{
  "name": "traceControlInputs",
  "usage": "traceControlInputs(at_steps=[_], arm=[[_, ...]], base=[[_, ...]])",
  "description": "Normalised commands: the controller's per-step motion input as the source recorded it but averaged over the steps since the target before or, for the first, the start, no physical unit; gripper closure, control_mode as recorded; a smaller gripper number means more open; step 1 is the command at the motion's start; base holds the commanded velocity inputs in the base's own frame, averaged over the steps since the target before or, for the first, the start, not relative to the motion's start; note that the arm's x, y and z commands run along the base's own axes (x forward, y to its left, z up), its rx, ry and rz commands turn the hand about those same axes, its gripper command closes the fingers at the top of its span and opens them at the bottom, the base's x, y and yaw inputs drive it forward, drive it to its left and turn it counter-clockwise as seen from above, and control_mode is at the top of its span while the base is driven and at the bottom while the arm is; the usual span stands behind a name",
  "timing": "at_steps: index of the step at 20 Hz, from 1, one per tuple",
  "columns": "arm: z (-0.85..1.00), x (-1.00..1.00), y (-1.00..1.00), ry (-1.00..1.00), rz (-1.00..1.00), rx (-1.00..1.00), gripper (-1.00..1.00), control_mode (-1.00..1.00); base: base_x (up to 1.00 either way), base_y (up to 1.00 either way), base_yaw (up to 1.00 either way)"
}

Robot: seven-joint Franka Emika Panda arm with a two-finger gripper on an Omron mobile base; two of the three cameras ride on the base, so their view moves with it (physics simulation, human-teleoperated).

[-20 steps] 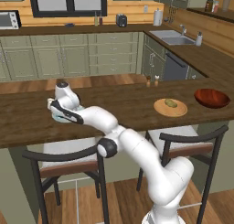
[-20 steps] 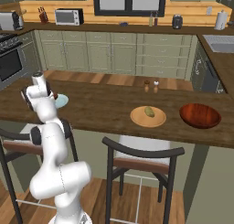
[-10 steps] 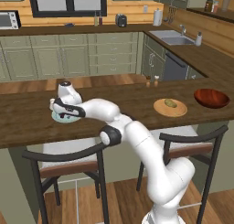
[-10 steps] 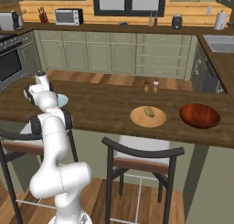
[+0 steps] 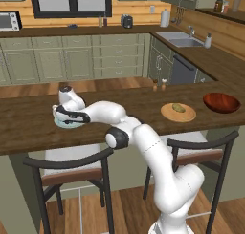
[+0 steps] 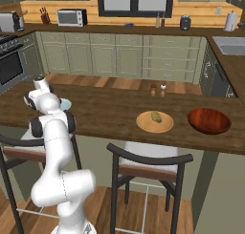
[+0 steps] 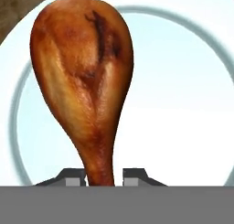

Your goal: Pick the chicken drumstick and potato from their plates and place them in the bowl. Then put the bowl in the fridge.

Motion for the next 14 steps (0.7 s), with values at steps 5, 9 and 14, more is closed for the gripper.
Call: traceControlInputs(at_steps=[5,9,14], arm=[[0.15,0.0,-0.01,0.14,0.0,-0.07,1.0,-1.0],[0.11,-0.13,-0.19,0.01,0.0,0.0,1.0,-1.0],[0.77,-0.3,-0.06,-0.05,0.0,0.04,1.0,-1.0]], base=[[0.0,0.0,0.0],[0.0,0.0,0.0],[0.0,0.0,0.0]])
